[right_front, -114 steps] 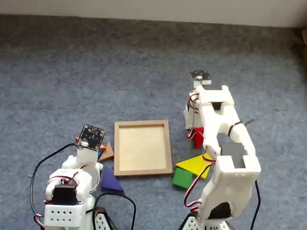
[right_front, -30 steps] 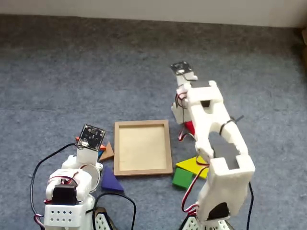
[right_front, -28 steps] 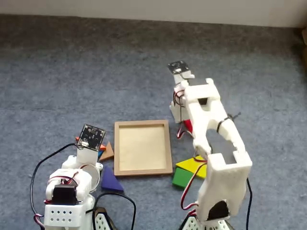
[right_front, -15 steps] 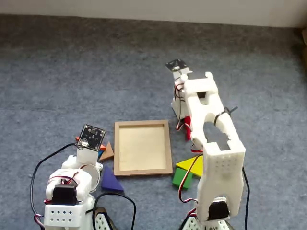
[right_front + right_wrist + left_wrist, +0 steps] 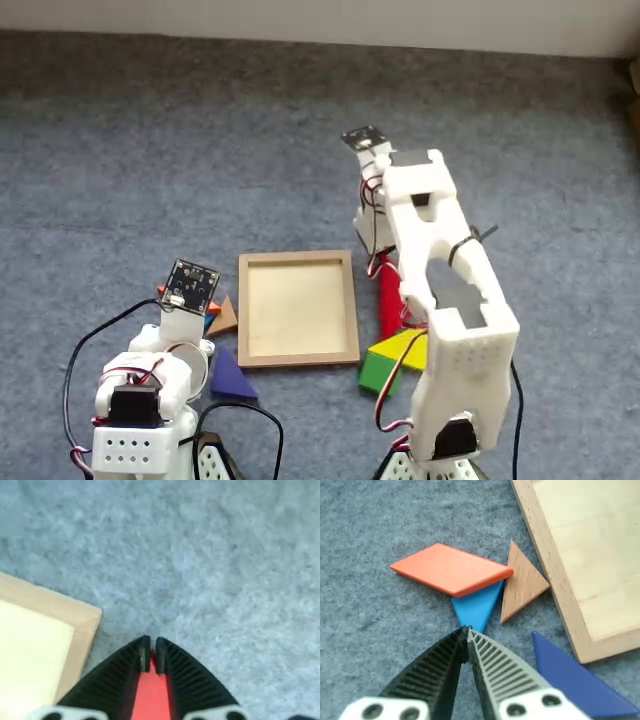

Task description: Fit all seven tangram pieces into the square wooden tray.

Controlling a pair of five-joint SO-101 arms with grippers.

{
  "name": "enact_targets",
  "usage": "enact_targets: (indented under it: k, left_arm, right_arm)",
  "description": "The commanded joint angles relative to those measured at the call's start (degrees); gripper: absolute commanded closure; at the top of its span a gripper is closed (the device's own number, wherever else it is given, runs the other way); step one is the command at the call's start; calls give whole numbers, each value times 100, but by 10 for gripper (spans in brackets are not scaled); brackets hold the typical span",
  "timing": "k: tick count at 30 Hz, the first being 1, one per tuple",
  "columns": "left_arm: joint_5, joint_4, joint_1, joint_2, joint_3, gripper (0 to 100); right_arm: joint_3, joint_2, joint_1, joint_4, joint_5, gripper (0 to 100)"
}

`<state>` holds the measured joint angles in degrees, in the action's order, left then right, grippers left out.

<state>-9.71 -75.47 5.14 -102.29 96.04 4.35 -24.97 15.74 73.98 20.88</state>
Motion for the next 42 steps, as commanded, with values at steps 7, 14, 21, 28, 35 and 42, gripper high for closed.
enact_targets:
  k: [7,14,21,28,35,42]
  left_arm:
    - [-44,-26,48,-180,119,993]
    - [-44,-26,48,-180,119,993]
    - [-44,-26,48,-180,119,993]
    - [-44,-26,48,-180,119,993]
    - [-44,-26,48,-180,119,993]
    - [-44,-26,48,-180,119,993]
  right_arm:
    - [-1692,2158,171,75,44,991]
    - [-3196,4040,154,75,53,991]
    - [-4725,5798,145,127,396,991]
    - [-5789,6862,136,136,782,991]
    - [-5877,7213,426,127,844,990]
    - [-5868,7187,1288,75,642,986]
